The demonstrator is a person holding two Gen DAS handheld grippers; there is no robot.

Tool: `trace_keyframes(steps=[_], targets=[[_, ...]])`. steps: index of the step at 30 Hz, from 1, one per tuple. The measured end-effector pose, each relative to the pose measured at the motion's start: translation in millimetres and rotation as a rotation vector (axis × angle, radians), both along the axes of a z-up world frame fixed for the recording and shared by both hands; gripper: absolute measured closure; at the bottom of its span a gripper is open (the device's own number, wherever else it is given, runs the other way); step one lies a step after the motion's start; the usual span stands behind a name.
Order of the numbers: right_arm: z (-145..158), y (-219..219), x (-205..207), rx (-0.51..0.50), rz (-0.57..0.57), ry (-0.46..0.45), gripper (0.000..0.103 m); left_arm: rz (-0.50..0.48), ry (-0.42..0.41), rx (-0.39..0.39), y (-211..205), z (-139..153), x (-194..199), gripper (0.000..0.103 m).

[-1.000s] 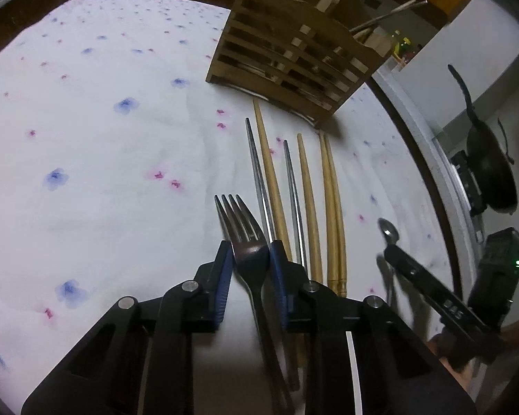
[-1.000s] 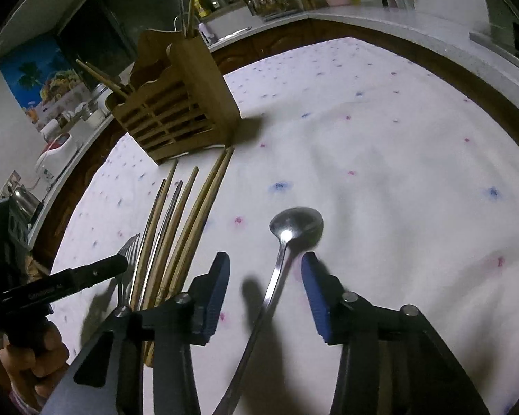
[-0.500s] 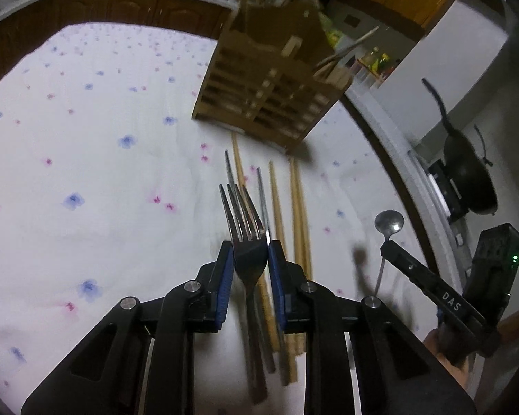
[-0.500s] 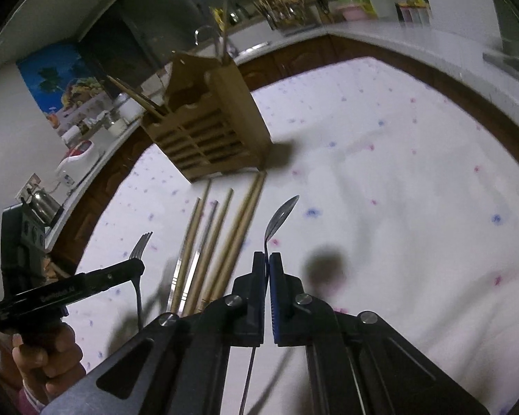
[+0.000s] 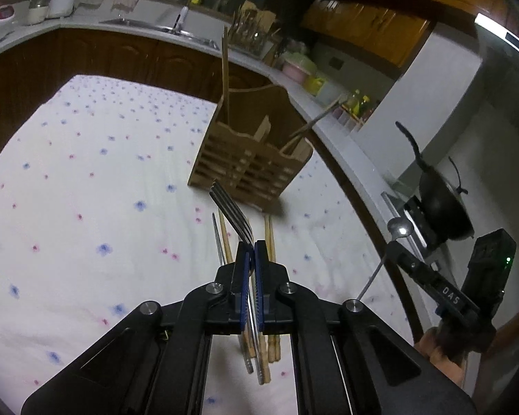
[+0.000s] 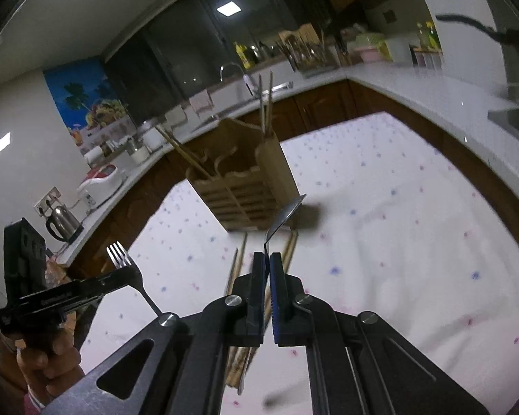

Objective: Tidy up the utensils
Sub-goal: 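Lift the fork and spoon and carry them above the wooden holder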

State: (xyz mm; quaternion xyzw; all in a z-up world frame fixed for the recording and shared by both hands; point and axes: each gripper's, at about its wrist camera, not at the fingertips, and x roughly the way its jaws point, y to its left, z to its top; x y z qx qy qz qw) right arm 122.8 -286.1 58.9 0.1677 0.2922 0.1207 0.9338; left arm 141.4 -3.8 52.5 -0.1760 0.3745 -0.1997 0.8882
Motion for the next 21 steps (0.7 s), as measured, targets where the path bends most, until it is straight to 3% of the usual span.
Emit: trace_keyframes(steps=[7, 21], targets=[[20.7, 0.2, 6.5, -0.012, -0.01, -0.065, 0.1, 0.02, -0.035, -0.003, 5.7, 13.0, 3.6, 0.101], [30.9, 0.8, 26.3, -0.035, -0.031, -0.127, 0.1, 0.039, -0.107, 0.008, 6.0, 40.2, 27.6, 0.101]])
